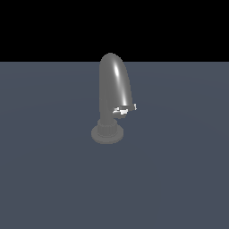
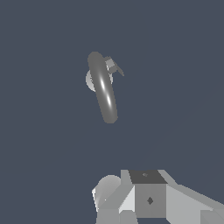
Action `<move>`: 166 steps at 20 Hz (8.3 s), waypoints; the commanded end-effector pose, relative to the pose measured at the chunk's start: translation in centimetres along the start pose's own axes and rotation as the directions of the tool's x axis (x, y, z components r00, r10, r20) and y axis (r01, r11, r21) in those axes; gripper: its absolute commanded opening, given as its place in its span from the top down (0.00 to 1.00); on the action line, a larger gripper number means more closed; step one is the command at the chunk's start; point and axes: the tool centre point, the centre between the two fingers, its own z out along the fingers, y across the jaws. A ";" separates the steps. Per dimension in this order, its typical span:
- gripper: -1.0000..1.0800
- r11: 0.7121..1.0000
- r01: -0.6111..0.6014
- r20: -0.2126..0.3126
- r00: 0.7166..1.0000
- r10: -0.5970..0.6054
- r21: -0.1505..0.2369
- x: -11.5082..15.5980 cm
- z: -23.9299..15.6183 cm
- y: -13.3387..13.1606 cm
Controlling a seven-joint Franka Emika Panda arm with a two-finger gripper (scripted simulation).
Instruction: Turn on the faucet by rotating a designated handle.
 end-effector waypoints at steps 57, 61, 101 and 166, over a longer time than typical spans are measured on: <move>1.00 0.810 -0.582 0.761 0.495 0.419 -0.067 20.4 11.8 -1.9; 1.00 0.776 -0.623 0.808 0.403 0.429 -0.101 21.7 13.8 -1.6; 1.00 0.421 -0.724 0.836 -0.504 0.219 -0.547 23.9 35.0 0.5; 1.00 0.419 -0.723 0.834 -0.509 0.213 -0.549 22.4 48.9 0.3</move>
